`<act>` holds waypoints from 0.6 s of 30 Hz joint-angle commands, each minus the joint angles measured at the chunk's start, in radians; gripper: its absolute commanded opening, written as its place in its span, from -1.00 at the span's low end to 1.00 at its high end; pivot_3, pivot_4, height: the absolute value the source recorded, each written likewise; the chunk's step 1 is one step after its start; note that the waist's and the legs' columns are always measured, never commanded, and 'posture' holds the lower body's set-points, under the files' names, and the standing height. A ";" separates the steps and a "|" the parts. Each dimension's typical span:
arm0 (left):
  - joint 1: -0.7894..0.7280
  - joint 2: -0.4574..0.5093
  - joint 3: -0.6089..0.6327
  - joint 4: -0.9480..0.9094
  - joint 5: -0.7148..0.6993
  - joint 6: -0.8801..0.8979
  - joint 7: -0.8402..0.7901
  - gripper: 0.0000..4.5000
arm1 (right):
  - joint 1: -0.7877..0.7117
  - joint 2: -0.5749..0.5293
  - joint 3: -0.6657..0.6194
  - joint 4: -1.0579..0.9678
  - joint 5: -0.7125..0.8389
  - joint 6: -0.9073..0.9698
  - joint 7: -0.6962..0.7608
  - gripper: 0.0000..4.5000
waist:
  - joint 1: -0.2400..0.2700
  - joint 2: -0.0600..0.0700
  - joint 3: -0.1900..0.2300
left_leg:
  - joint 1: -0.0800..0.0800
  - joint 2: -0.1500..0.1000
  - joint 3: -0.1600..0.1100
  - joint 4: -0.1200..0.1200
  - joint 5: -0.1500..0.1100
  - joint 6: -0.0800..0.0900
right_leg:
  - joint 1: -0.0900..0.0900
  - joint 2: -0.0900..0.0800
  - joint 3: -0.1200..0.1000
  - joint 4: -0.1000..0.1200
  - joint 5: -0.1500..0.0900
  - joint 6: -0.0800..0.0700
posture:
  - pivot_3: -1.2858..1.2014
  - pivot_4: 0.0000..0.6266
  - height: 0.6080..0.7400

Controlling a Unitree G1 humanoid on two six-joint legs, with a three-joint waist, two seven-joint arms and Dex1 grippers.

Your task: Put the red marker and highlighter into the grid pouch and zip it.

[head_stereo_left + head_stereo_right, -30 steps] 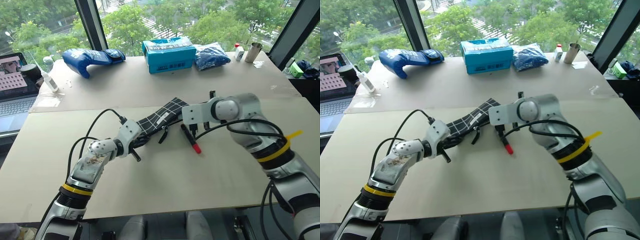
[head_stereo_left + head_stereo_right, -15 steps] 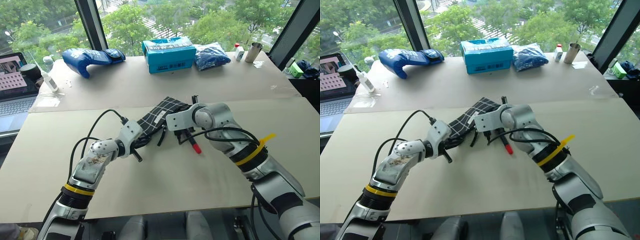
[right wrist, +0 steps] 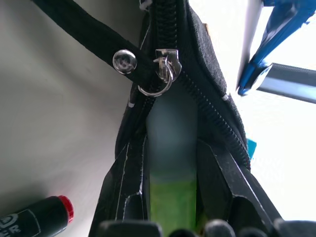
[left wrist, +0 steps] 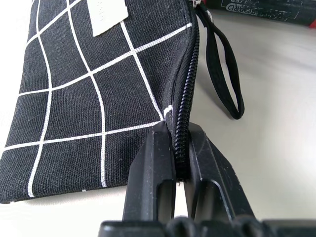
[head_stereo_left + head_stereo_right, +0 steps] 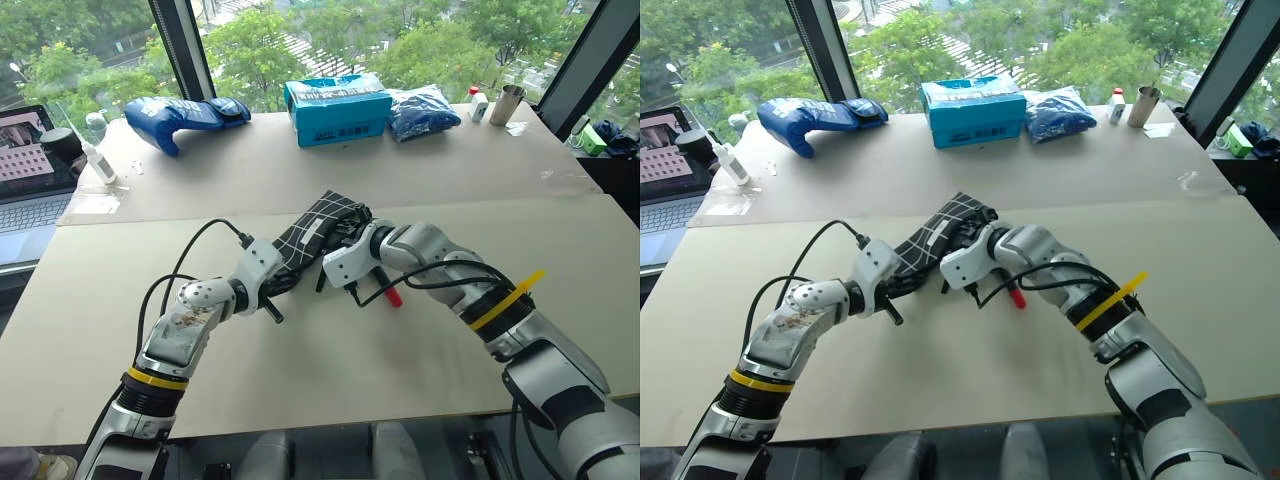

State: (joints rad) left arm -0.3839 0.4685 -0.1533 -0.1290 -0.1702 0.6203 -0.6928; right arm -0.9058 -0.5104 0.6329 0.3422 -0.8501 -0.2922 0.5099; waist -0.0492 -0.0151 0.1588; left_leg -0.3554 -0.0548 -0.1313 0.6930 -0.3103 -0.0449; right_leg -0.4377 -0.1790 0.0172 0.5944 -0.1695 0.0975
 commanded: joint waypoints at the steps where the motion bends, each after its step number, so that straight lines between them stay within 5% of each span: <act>1: -0.009 -0.004 0.020 -0.059 -0.028 -0.004 -0.004 -1.00 | -0.026 0.020 0.011 0.029 0.043 -0.155 -0.042 -0.57 | -0.001 0.000 0.000 | 0.000 0.000 0.000 0.000 0.000 0.000 | 0.000 0.000 0.000 0.000 0.000 0.000 | 0.03 -0.52 1.00; 3: -0.006 -0.003 0.025 -0.064 -0.028 -0.002 -0.001 -1.00 | -0.021 0.033 -0.031 0.055 0.118 -0.118 0.039 -0.12 | -0.002 0.000 0.000 | 0.000 0.000 0.000 0.000 0.000 0.000 | 0.000 0.000 0.000 0.000 0.000 0.000 | 0.03 -0.52 1.00; 8: 0.001 -0.001 0.030 -0.074 -0.032 0.003 0.006 -1.00 | -0.072 0.005 -0.117 0.087 0.202 -0.114 0.077 0.58 | -0.007 0.000 0.000 | 0.000 0.000 0.000 0.000 0.000 0.000 | 0.000 0.000 0.000 0.000 0.000 0.000 | 0.03 -0.52 1.00; 11: 0.002 -0.004 0.039 -0.072 -0.039 0.008 0.012 -1.00 | -0.115 -0.044 -0.215 0.111 0.308 -0.133 0.085 0.58 | -0.007 0.000 0.000 | 0.000 0.000 0.000 0.000 0.000 0.000 | 0.000 0.000 0.000 0.000 0.000 0.000 | 0.03 -0.52 1.00; 18: -0.002 -0.007 0.044 -0.066 -0.048 0.018 0.023 -1.00 | 0.017 -0.181 -0.425 -0.119 0.731 0.115 0.434 0.58 | 0.003 0.000 0.000 | 0.000 0.000 0.000 -0.001 0.000 0.001 | 0.001 0.000 0.000 -0.001 0.000 0.000 | 0.03 -0.52 1.00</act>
State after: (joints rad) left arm -0.3793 0.4631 -0.1302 -0.1689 -0.2019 0.6392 -0.6755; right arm -0.9205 -0.6718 0.2601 0.3210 -0.2385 -0.2608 0.8557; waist -0.0464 -0.0150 0.1589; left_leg -0.3553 -0.0546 -0.1315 0.6923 -0.3107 -0.0440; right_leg -0.4363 -0.1789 0.0170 0.5932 -0.1694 0.0975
